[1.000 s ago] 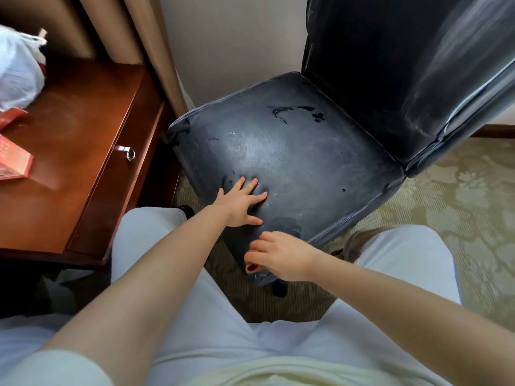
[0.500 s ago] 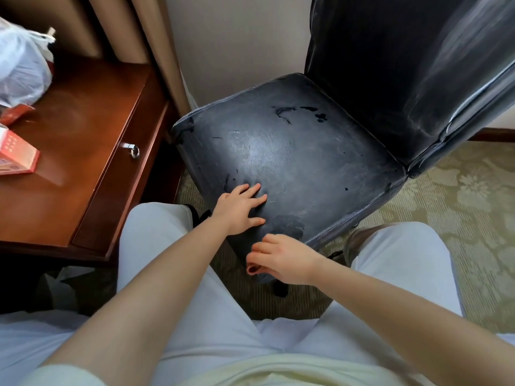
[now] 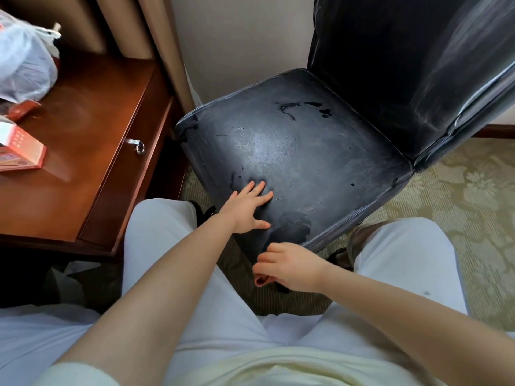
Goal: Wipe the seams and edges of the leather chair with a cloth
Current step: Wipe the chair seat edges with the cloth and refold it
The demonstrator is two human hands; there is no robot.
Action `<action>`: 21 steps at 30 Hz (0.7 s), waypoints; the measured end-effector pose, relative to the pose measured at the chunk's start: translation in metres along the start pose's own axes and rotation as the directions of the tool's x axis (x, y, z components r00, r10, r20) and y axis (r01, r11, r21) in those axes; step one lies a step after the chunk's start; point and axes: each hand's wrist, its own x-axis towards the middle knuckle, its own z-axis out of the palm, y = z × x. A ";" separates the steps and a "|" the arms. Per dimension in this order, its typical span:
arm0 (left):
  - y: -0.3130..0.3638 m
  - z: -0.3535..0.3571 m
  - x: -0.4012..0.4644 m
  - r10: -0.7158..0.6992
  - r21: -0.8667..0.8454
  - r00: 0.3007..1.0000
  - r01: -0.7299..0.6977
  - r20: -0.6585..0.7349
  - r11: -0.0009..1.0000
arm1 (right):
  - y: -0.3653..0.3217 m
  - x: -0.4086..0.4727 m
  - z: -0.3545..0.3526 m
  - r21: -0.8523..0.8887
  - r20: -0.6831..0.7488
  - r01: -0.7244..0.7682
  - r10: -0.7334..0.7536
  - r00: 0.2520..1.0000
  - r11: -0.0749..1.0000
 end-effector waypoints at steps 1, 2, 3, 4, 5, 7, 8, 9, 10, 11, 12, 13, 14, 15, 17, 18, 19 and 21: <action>-0.001 -0.001 0.000 0.000 -0.006 1.000 0.000 0.007 1.000 | -0.005 0.005 0.005 -0.009 0.032 0.044 -0.044 0.999 0.999; -0.001 -0.002 0.000 -0.002 -0.014 1.000 0.003 0.015 1.000 | -0.007 0.009 0.006 -0.010 0.073 0.078 -0.077 0.994 0.997; -0.002 -0.003 0.001 -0.004 -0.020 1.000 0.005 0.022 1.000 | -0.007 0.009 0.004 -0.016 0.100 0.098 -0.096 0.990 0.995; -0.003 -0.003 0.002 -0.005 -0.023 1.000 0.006 0.029 1.000 | -0.004 0.008 0.000 -0.032 0.103 0.105 -0.101 0.990 0.994; -0.003 -0.004 0.003 -0.006 -0.025 0.999 0.007 0.035 1.000 | 0.001 0.003 -0.006 -0.049 0.086 0.092 -0.088 0.992 0.995; -0.004 -0.004 0.003 -0.007 -0.036 0.999 0.008 0.046 0.999 | 0.018 -0.010 -0.022 -0.060 0.043 0.022 -0.020 0.999 0.998; -0.003 -0.004 0.003 -0.007 -0.041 0.999 0.009 0.048 0.999 | 0.027 -0.019 -0.030 -0.061 0.028 -0.020 0.022 0.999 0.998; -0.002 -0.004 0.003 -0.008 -0.041 0.999 0.010 0.047 0.999 | 0.034 -0.027 -0.037 -0.061 0.016 -0.058 0.059 0.998 0.996; -0.001 -0.004 0.003 -0.010 -0.037 0.999 0.012 0.046 0.999 | 0.038 -0.032 -0.042 -0.063 0.005 -0.087 0.088 0.996 0.994; 0.000 -0.004 0.003 -0.015 -0.033 0.999 0.016 0.044 0.999 | 0.038 -0.034 -0.044 -0.067 0.000 -0.100 0.100 0.995 0.993; 0.002 -0.004 0.003 -0.021 -0.033 0.999 0.023 0.043 0.999 | 0.034 -0.032 -0.043 -0.077 -0.001 -0.097 0.097 0.995 0.992; 0.003 -0.003 0.003 -0.028 -0.033 0.999 0.030 0.043 0.999 | 0.028 -0.027 -0.038 -0.087 0.003 -0.081 0.082 0.997 0.993; 0.004 -0.003 0.003 -0.035 -0.034 0.998 0.036 0.043 0.999 | 0.019 -0.020 -0.030 -0.091 0.012 -0.053 0.054 0.998 0.994; 0.005 -0.003 0.003 -0.040 -0.035 0.998 0.042 0.045 0.999 | 0.009 -0.011 -0.020 -0.089 0.025 -0.019 0.021 0.999 0.996; 0.006 -0.005 0.002 -0.047 -0.038 0.998 0.049 0.051 0.998 | -0.011 0.005 0.004 -0.099 0.090 0.054 -0.045 0.995 0.994; 0.007 -0.006 0.002 -0.048 -0.039 0.997 0.050 0.056 0.998 | -0.018 0.011 0.014 -0.120 0.138 0.088 -0.071 0.988 0.989; 0.007 -0.007 0.002 -0.048 -0.038 0.997 0.051 0.061 0.998 | -0.022 0.015 0.021 -0.139 0.179 0.119 -0.093 0.979 0.983; 0.007 -0.007 0.001 -0.046 -0.037 0.997 0.049 0.066 0.998 | -0.023 0.017 0.023 -0.162 0.201 0.162 -0.128 0.971 0.973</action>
